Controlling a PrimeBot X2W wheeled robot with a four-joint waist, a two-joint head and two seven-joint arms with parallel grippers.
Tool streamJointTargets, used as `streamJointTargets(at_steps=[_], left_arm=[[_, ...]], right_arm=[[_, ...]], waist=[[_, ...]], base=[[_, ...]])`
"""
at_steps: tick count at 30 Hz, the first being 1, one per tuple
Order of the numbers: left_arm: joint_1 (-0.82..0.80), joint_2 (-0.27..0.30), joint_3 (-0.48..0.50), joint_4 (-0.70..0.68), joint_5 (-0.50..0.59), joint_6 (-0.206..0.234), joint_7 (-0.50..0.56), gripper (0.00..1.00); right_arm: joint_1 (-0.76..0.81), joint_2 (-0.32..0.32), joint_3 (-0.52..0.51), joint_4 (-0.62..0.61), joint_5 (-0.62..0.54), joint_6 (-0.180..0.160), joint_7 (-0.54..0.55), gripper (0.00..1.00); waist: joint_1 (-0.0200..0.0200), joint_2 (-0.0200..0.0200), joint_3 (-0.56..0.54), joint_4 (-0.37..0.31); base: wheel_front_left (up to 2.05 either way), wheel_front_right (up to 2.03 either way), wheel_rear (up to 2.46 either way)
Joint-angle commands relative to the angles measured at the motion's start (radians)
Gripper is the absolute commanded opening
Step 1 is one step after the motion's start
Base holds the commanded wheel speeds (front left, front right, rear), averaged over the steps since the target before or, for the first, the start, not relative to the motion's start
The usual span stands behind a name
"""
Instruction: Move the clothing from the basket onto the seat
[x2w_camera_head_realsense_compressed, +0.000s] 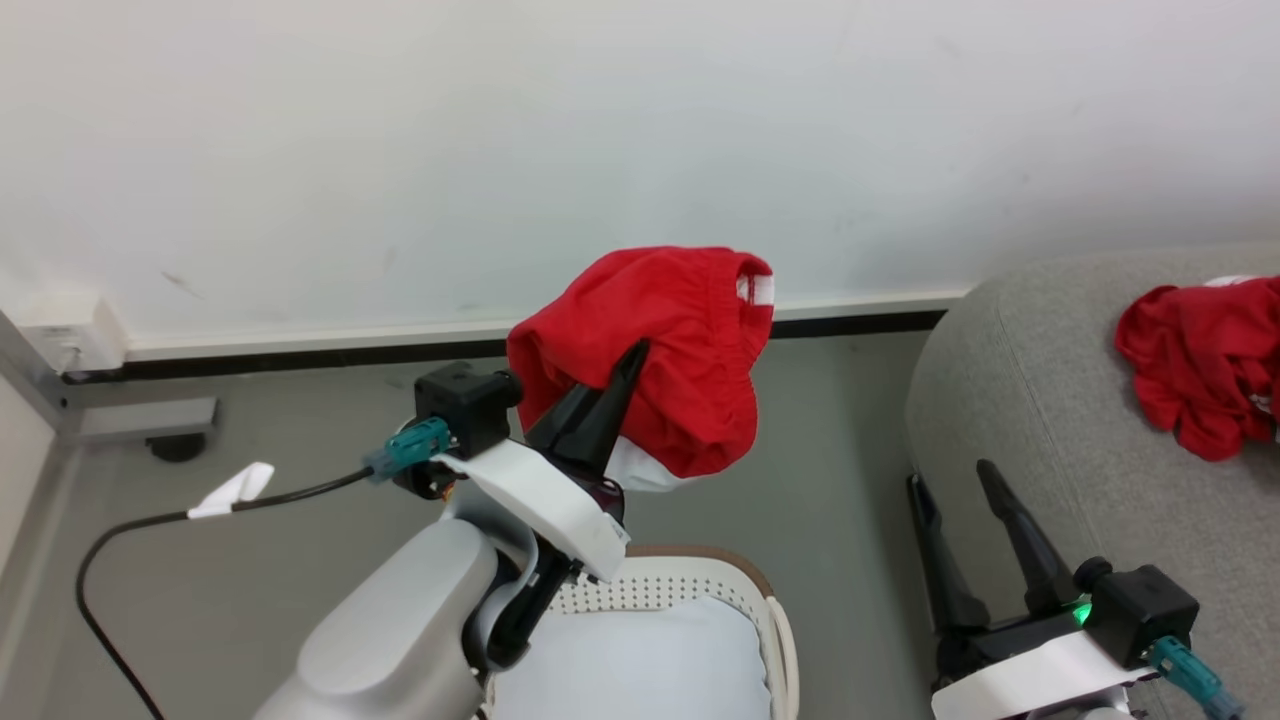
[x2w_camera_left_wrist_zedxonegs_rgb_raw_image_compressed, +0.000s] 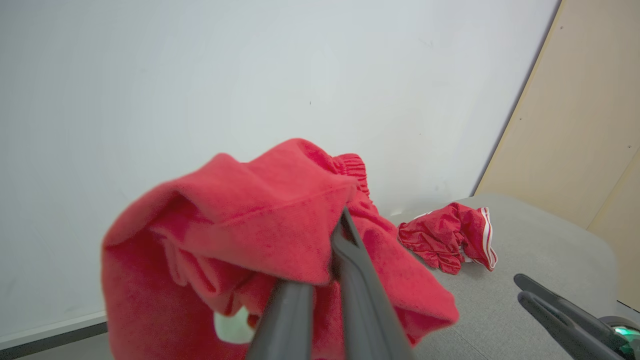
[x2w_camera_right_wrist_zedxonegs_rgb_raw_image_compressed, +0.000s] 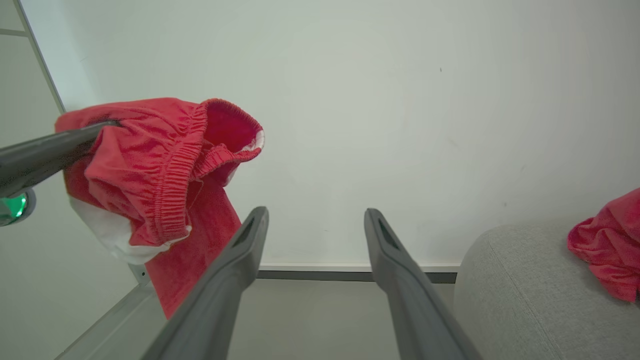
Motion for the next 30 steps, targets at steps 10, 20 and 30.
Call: streamJointTargets(at_steps=[10,20,30], left_arm=[[0.050,0.041,0.001,-0.148,0.013,0.051,0.031,0.00],[0.062,0.052,-0.002,-0.181,0.011,0.069,0.036,0.00],[0.065,0.033,-0.027,-0.181,0.020,0.064,0.035,0.00]], right_arm=[[0.014,-0.006,0.054,0.016,0.018,-0.002,0.000,1.00],[-0.005,-0.041,0.125,0.031,0.001,-0.002,0.000,1.00],[-0.078,-0.093,0.340,0.045,0.068,-0.002,0.000,1.00]], waist=[[0.0002,0.0000,-0.037,0.037],[0.0002,0.0000,-0.031,0.052],[0.0002,0.0000,-0.023,0.067]], base=[[0.00,0.00,0.00],[0.00,0.00,0.00],[0.00,0.00,0.00]])
